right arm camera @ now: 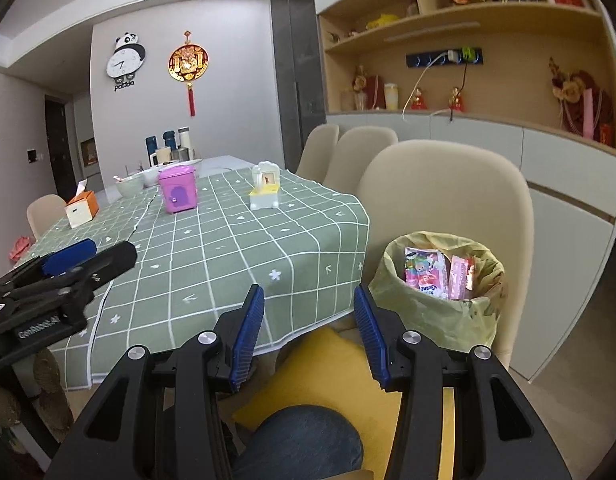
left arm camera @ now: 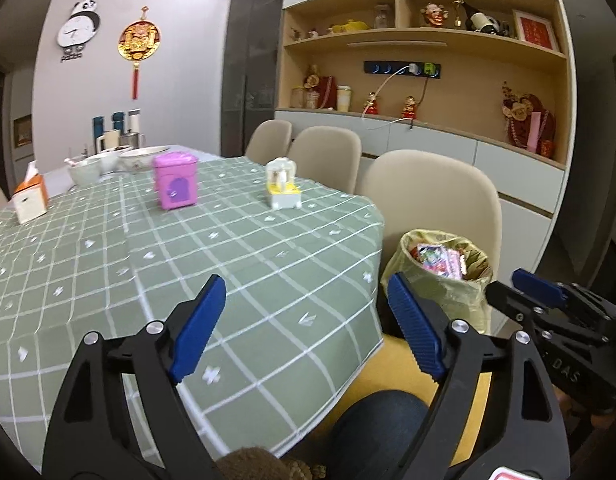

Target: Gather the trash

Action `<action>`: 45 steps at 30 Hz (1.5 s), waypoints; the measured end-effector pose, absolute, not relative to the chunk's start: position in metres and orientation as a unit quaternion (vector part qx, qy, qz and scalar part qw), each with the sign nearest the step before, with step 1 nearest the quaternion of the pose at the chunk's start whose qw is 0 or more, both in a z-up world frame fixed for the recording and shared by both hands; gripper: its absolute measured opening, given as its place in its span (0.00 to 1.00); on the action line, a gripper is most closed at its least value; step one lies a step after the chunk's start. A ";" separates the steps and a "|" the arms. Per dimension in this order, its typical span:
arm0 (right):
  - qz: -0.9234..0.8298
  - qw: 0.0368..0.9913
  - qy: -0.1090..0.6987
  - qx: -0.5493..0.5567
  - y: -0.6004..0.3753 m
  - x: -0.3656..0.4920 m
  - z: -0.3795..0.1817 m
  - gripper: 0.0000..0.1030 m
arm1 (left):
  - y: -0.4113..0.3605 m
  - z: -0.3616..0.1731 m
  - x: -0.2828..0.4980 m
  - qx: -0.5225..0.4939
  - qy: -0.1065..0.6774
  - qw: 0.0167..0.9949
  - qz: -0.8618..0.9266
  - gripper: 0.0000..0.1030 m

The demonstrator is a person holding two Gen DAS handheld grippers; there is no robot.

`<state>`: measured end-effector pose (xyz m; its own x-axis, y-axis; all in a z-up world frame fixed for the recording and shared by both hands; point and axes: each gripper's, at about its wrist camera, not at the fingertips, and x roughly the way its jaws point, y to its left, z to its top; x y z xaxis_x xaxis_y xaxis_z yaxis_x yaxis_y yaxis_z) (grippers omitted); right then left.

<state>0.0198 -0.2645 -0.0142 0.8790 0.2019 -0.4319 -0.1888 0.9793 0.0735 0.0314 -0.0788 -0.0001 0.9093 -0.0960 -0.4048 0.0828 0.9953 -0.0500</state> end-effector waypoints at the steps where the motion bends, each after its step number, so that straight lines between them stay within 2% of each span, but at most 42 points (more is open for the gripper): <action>1: 0.097 0.970 0.222 0.013 -0.263 0.015 -0.015 0.43 | -0.078 -0.002 0.028 -0.015 0.211 0.977 -0.041 0.77; 15: 0.078 0.975 0.206 0.014 -0.264 -0.017 -0.015 0.43 | -0.083 -0.010 -0.005 0.009 0.204 0.979 -0.025 0.77; 45: 0.073 0.977 0.201 0.023 -0.273 -0.021 -0.017 0.43 | -0.092 -0.009 -0.008 0.018 0.203 0.979 -0.033 0.77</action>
<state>-0.0212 -0.2728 -0.0173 0.9087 0.1523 -0.3887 -0.1341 0.9882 0.0739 -0.0082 -0.0917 -0.0086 0.9157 -0.0570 -0.3979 0.0716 0.9972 0.0220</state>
